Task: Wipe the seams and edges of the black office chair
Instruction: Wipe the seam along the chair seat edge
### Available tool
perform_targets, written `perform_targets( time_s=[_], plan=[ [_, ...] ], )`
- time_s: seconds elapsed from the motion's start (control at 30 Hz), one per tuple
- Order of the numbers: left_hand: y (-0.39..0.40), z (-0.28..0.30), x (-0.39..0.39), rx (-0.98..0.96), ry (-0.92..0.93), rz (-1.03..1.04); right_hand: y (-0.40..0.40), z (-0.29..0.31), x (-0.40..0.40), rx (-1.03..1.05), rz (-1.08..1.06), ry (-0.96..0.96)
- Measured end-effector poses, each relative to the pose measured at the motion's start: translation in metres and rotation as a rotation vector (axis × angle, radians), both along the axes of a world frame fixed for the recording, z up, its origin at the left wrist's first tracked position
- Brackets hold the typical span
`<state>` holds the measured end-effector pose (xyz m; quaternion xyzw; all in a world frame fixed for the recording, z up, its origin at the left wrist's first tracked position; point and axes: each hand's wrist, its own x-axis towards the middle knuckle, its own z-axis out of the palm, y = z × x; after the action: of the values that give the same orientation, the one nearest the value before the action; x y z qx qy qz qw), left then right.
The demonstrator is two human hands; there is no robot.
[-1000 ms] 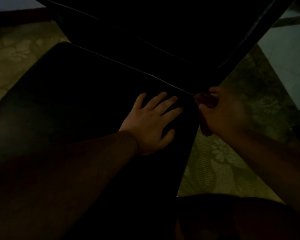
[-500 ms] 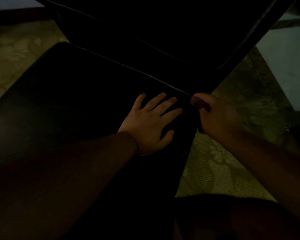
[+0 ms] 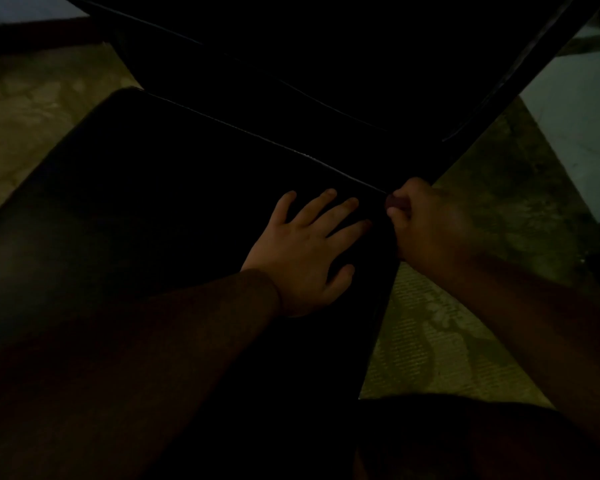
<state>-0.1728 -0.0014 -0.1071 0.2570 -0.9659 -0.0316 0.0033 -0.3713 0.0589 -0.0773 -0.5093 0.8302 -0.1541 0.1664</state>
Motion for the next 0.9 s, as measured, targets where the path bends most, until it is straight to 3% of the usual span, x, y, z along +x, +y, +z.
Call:
perform_targets(
  time_s=[0.17, 0.3, 0.53, 0.9],
  plan=[
    [0.0, -0.001, 0.0, 0.016, 0.004, 0.0, -0.008, -0.004, -0.008, 0.033, -0.002, -0.065],
    [0.0, 0.001, 0.0, 0.022, -0.006, 0.005, -0.011, 0.001, -0.019, 0.086, 0.126, -0.062],
    [-0.001, 0.001, 0.0, 0.048, 0.013, 0.0, 0.002, 0.002, -0.016, -0.033, 0.086, -0.203],
    [-0.002, -0.002, 0.001, 0.028, 0.055, -0.008, 0.0, -0.018, -0.018, -0.116, 0.133, -0.09]
  ],
)
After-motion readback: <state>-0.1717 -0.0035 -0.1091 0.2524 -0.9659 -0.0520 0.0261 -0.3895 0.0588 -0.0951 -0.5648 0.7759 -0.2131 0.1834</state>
